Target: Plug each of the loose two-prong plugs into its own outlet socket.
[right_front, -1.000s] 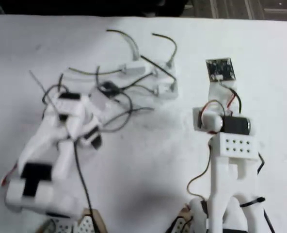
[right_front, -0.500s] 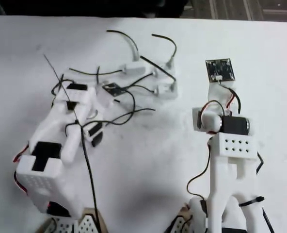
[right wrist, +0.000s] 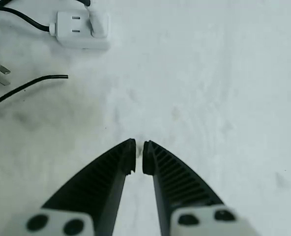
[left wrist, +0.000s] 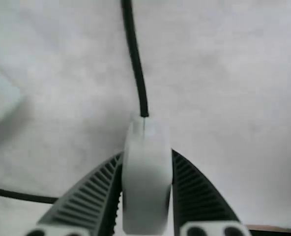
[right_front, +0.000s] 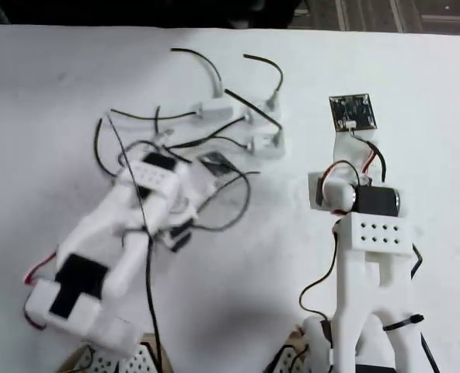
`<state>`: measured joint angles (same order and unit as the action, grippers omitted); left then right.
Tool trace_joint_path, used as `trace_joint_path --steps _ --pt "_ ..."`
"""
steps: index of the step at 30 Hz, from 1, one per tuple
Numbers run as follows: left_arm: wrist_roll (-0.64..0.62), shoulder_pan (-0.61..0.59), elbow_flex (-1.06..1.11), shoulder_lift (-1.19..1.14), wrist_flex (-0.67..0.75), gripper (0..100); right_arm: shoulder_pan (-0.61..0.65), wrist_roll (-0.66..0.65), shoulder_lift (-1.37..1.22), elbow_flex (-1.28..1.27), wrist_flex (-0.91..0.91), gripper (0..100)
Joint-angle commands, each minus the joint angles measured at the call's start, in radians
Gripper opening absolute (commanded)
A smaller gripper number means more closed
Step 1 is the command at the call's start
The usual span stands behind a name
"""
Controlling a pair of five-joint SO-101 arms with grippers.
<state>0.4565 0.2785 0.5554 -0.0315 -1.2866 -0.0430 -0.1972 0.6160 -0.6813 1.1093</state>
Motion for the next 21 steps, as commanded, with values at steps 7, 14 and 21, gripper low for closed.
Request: trace_joint_path --steps 7,14,21 --pt "-0.046 0.079 0.069 0.077 0.04 19 -0.002 -0.009 0.03 0.014 0.001 3.4" --pt "-0.017 -0.022 -0.023 -0.071 0.031 25 -0.002 -0.009 0.03 0.012 0.001 3.4" --pt "0.0 -0.071 -0.135 -0.053 -0.055 25 -0.002 -0.009 0.03 0.012 -0.001 3.4"
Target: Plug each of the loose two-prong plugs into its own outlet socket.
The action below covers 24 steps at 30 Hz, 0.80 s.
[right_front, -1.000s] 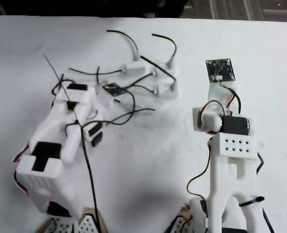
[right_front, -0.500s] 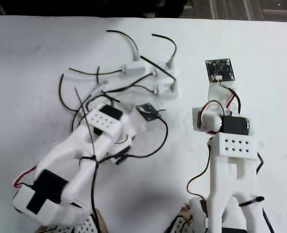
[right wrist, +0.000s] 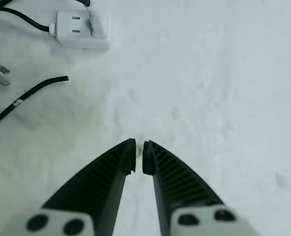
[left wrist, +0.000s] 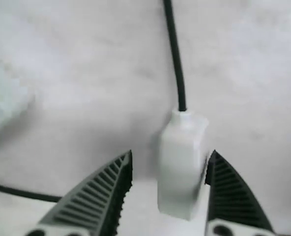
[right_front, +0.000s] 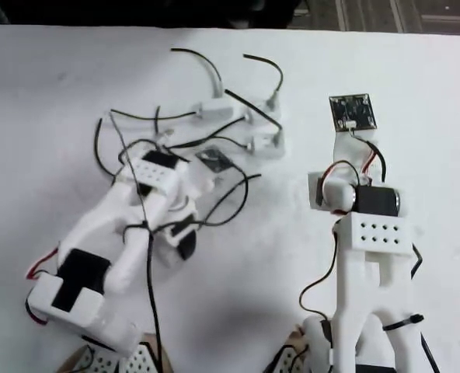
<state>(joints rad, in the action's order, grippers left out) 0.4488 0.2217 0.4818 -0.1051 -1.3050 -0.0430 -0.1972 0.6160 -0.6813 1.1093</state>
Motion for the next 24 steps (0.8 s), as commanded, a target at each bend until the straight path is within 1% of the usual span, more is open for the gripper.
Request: trace_joint_path --steps 1,5,8,13,16,20,24 --pt "0.008 -0.018 -0.074 0.022 -0.048 25 -0.002 -0.009 0.03 0.012 -0.001 3.5" --pt "0.009 -0.053 -0.101 0.021 -0.051 25 -0.002 -0.009 0.028 0.012 -0.001 3.5" --pt "0.055 -0.091 -0.106 0.021 -0.048 25 -0.002 -0.009 0.028 0.012 -0.001 3.5" --pt "0.097 -0.173 -0.143 0.019 -0.049 25 -0.001 -0.009 0.028 0.012 -0.001 3.6" --pt "0.123 -0.213 -0.167 0.025 -0.058 25 0.028 -0.009 0.028 0.009 0.002 3.5" --pt "0.144 -0.259 -0.213 0.064 -0.149 25 0.054 -0.009 0.033 -0.017 -0.002 3.7" --pt "0.143 -0.262 -0.153 0.139 -0.161 25 0.056 -0.009 0.038 -0.017 -0.002 3.8"
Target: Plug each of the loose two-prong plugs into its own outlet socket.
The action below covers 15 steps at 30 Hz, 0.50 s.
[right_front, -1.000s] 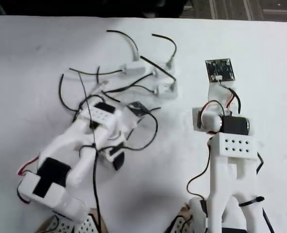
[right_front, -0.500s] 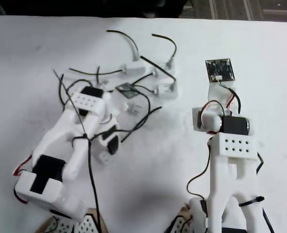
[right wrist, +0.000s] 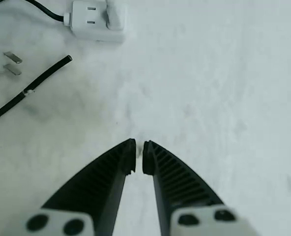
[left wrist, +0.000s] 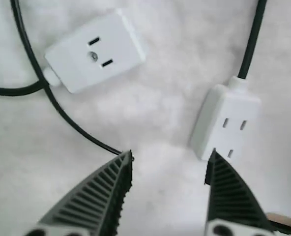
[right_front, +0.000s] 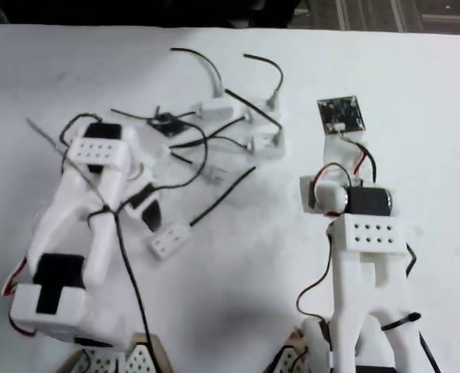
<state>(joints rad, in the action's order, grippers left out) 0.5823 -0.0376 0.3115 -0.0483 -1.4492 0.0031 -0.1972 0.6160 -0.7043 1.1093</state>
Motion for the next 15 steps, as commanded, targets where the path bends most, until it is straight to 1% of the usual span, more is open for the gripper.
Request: trace_joint_path --steps 1,5,9,13,15 --pt "0.009 0.007 0.046 0.096 -0.014 25 0.01 -0.009 0.038 0.006 -0.002 3.8" --pt "0.014 0.018 0.176 0.136 0.057 23 0.01 -0.009 0.033 0.005 -0.002 3.8" --pt "0.138 0.027 0.281 0.145 0.081 21 0.01 -0.009 0.03 0.005 -0.002 3.8" --pt "0.141 0.048 0.33 0.139 0.129 21 0.01 -0.009 0.03 0.005 -0.002 3.8" --pt "0.14 0.094 0.365 0.139 0.161 21 0.01 -0.009 0.03 0.005 -0.002 3.8"
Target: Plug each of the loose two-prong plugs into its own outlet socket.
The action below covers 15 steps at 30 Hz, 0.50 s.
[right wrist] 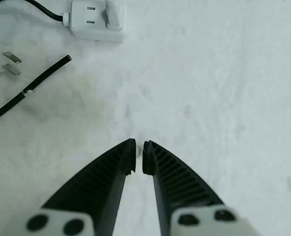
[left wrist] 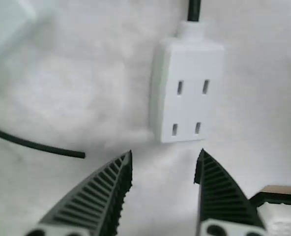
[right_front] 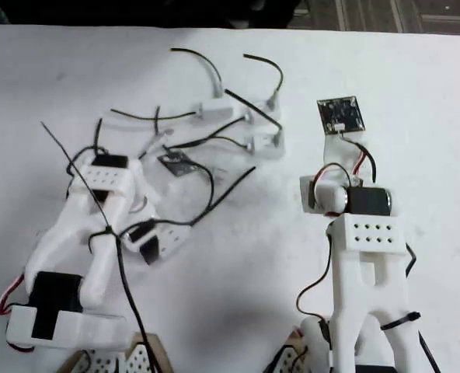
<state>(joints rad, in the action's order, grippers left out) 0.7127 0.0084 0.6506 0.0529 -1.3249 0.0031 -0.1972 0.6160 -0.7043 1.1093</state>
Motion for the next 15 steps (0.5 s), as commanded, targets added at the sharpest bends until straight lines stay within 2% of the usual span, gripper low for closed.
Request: trace_joint_path --steps 1,6,8,12,15 --pt "0.006 0.077 0.044 0.038 0.051 21 0.01 -0.009 0.03 0.005 -0.002 3.8" --pt "-0.143 0.231 0.083 0.038 0.114 21 0.01 -0.009 0.03 0.005 -0.002 3.8" --pt "-0.166 0.268 0.08 0.044 0.115 21 0.01 -0.009 0.03 0.003 -0.002 3.8" --pt "-0.166 0.272 0.06 0.045 0.095 17 0.01 -0.009 0.03 -0.003 -0.002 3.8" --pt "-0.163 0.211 0.006 0.047 0.014 16 0.012 -0.009 0.03 -0.006 -0.004 3.8"
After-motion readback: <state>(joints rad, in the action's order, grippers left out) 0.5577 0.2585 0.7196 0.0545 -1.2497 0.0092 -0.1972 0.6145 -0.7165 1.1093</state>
